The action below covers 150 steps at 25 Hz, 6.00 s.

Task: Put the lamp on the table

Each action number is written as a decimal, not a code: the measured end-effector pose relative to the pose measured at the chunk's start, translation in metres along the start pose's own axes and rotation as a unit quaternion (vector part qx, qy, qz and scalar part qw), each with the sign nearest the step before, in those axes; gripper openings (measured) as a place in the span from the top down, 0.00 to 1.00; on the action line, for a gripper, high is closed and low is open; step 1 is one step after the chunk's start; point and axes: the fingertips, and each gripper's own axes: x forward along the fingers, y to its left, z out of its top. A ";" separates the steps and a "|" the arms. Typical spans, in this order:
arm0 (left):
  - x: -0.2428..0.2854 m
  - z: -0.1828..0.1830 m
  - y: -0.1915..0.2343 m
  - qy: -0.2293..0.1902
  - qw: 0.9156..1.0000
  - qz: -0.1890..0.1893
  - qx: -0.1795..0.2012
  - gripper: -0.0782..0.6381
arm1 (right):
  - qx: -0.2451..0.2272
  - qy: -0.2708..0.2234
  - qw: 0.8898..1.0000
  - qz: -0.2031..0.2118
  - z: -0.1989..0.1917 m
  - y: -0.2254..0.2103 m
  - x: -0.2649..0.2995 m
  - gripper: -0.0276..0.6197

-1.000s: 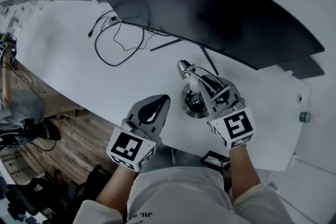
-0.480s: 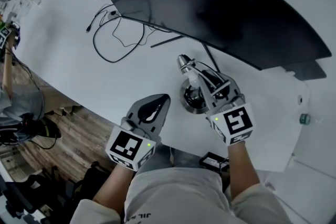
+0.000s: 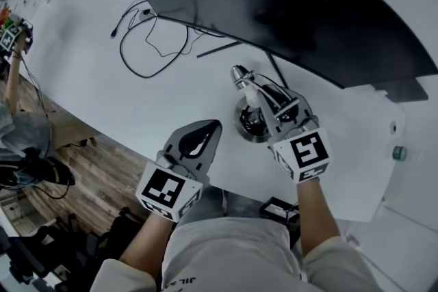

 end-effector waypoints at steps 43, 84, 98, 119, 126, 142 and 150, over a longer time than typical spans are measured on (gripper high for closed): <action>-0.014 -0.008 0.004 0.003 1.000 0.005 -0.007 0.89 | -0.024 0.007 1.000 -0.010 -0.024 0.014 0.009 0.87; -0.027 0.005 -0.024 -0.006 1.000 -0.010 0.011 0.89 | 0.010 0.022 0.999 -0.035 -0.034 0.018 -0.030 0.63; -0.041 0.019 -0.042 -0.022 0.999 -0.018 0.033 0.89 | 0.002 0.026 0.999 -0.042 -0.030 0.029 -0.070 0.64; -0.042 0.029 -0.095 -0.036 0.996 -0.061 0.063 0.89 | 0.011 -0.006 0.998 -0.055 0.009 0.029 -0.131 0.87; -0.039 0.035 -0.107 -0.041 0.995 -0.065 0.068 0.89 | 0.037 -0.012 0.998 -0.048 0.017 0.032 -0.144 0.89; -0.040 0.036 -0.117 -0.044 0.995 -0.059 0.067 0.89 | 0.033 -0.031 0.999 -0.015 0.034 0.045 -0.159 0.91; -0.042 0.039 -0.115 -0.046 0.995 -0.053 0.068 0.89 | 0.027 -0.043 0.998 -0.025 0.041 0.041 -0.159 0.91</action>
